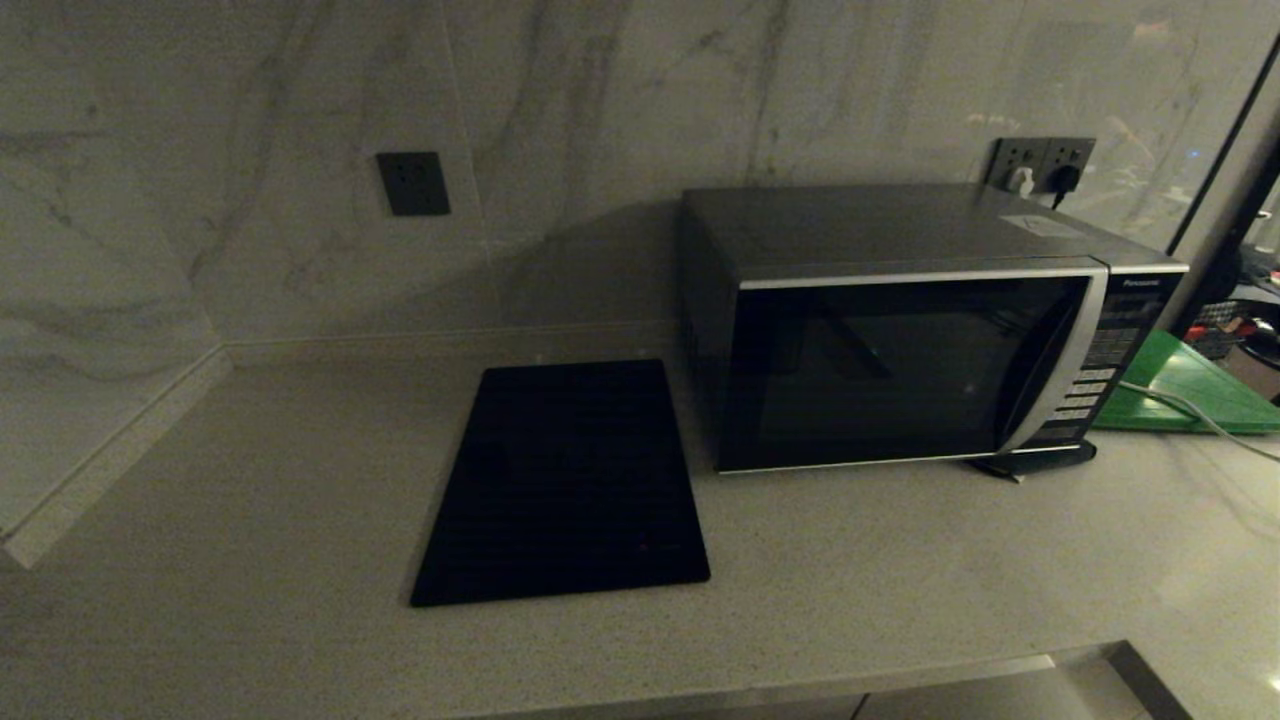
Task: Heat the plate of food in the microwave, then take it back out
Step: Open the microwave oven
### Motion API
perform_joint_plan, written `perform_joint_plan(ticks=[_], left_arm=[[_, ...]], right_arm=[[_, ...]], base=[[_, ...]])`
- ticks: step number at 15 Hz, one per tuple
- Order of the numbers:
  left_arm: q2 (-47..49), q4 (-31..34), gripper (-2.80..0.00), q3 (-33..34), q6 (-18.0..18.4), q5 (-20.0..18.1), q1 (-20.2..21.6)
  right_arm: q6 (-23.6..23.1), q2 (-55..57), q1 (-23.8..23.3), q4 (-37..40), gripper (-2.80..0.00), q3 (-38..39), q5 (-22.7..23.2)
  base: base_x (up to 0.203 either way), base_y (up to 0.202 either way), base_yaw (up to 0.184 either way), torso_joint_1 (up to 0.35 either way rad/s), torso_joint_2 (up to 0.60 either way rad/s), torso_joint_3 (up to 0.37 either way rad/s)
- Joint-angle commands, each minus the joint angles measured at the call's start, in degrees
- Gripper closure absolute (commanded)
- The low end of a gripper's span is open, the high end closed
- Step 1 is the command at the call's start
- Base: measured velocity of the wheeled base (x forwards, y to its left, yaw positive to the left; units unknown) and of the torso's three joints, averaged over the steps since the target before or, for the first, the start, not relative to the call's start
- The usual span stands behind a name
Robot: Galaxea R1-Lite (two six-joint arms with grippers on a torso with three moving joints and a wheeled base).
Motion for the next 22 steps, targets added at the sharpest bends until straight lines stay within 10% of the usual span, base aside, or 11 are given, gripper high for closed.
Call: perform_joint_plan(ticks=[1, 10, 17, 22], left_arm=[[0.04, 0.00, 0.00, 0.00, -0.05, 0.04, -0.04], [0.04, 0.01, 0.00, 0.00, -0.05, 0.04, -0.05], [0.04, 0.02, 0.00, 0.00, -0.05, 0.04, 0.04], [0.04, 0.02, 0.00, 0.00, -0.05, 0.04, 0.02]], right_arm=[[0.05, 0.07, -0.02, 0.00, 0.00, 0.09, 0.00], [0.00, 0.07, 0.02, 0.17, 0.00, -2.66, 0.03], [-0.37, 10.21, -0.24, 23.07, 0.00, -38.01, -3.51], [-12.07, 25.86, -15.94, 25.57, 0.00, -49.66, -16.09]], base=[[0.000, 0.000, 0.000, 0.000, 0.00, 0.000], [0.000, 0.000, 0.000, 0.000, 0.00, 0.000], [0.000, 0.000, 0.000, 0.000, 0.00, 0.000], [0.000, 0.000, 0.000, 0.000, 0.00, 0.000]])
